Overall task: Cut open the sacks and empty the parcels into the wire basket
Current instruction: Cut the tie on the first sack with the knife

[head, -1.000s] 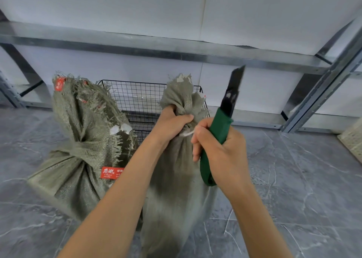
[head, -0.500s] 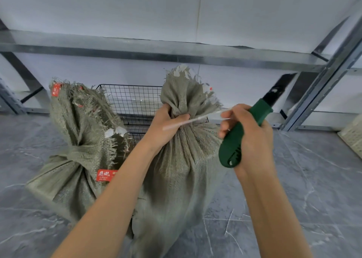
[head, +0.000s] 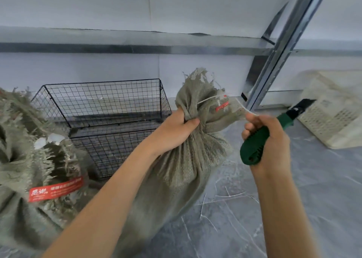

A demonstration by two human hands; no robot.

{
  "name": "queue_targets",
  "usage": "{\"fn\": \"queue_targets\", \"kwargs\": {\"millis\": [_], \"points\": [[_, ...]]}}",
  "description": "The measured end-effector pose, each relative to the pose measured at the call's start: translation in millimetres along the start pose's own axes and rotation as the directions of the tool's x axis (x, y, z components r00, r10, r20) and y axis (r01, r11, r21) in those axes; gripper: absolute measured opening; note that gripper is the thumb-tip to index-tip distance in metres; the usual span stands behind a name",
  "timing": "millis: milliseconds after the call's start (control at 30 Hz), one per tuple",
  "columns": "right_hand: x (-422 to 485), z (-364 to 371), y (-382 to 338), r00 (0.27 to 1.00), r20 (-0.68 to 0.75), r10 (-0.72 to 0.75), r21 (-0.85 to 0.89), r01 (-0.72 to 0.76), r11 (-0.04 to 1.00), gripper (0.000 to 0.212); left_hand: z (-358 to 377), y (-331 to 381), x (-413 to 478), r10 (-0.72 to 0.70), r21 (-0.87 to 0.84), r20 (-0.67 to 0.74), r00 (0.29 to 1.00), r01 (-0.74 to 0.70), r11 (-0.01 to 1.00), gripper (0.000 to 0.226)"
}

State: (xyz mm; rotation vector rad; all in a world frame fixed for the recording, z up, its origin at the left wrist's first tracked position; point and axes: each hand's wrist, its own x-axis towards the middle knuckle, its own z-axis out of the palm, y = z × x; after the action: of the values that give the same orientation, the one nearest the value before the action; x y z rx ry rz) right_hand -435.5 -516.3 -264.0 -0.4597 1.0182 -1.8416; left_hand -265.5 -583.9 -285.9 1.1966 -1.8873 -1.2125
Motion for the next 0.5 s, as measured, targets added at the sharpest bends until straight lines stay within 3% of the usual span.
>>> {"fn": "queue_targets", "kwargs": {"millis": [300,500], "points": [[35,-84,-18,0.979,-0.191,0.076,0.039,-0.07,0.997,0.014,85,36,42,-0.012,0.198,0.049,0.999,0.002,0.98,0.027],[56,-168,-16,0.866,-0.458,0.201,0.256,-0.088,0.963,0.019,144,42,63,-0.044,0.242,0.024,0.999,0.037,0.969,0.026]]}}
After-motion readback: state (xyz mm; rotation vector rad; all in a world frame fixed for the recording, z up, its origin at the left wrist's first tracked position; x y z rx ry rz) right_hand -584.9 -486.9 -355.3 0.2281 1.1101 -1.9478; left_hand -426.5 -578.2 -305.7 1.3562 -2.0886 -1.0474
